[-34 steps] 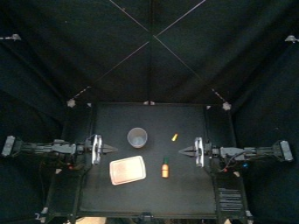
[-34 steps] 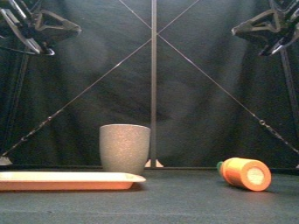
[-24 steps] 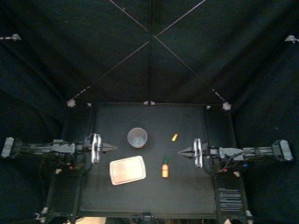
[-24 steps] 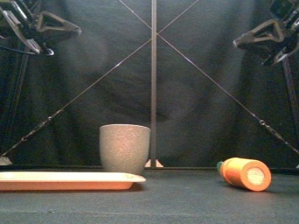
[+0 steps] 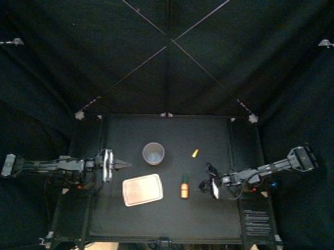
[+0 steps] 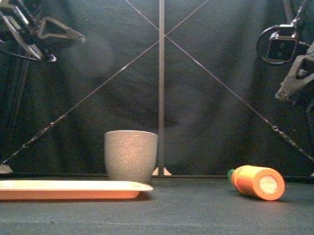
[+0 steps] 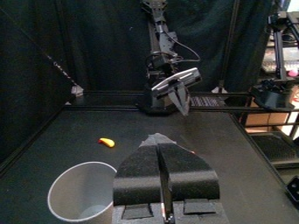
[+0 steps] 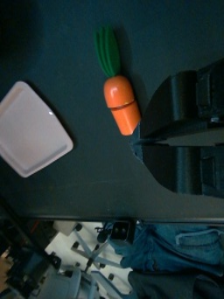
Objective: Pick the carrot then place it in the grey bowl
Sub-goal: Pick the carrot
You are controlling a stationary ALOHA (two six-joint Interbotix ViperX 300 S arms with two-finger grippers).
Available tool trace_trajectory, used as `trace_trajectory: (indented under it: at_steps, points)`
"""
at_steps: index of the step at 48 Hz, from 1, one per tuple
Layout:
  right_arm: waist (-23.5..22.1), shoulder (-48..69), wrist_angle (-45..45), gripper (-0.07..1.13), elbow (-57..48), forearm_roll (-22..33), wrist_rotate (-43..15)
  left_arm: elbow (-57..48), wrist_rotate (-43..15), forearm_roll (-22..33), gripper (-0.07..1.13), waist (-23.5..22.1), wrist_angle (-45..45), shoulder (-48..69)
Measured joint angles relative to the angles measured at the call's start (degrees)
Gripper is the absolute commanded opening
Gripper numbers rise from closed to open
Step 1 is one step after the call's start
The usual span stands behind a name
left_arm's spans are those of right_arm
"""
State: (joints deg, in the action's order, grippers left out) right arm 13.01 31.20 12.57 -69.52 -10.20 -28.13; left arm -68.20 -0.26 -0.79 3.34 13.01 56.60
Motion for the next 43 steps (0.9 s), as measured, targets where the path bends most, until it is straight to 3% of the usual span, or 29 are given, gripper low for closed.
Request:
trace_trajectory:
  at_steps: [11,16,43]
  points:
    - [-0.88,-11.60,-0.09,0.87,4.48,-0.09,-0.53,0.00,0.00,-0.26,-0.01,0.09,0.00,0.00]
    - [-1.32,-16.44,-0.62,1.06,6.59,-0.35,-0.53,0.00,0.00,-0.26,-0.01,0.00,0.00,0.00]
    - [-7.03,-27.25,-6.50,1.03,14.33,0.00,-0.62,0.00,0.00,-0.26,-0.01,0.00,0.00,0.00]
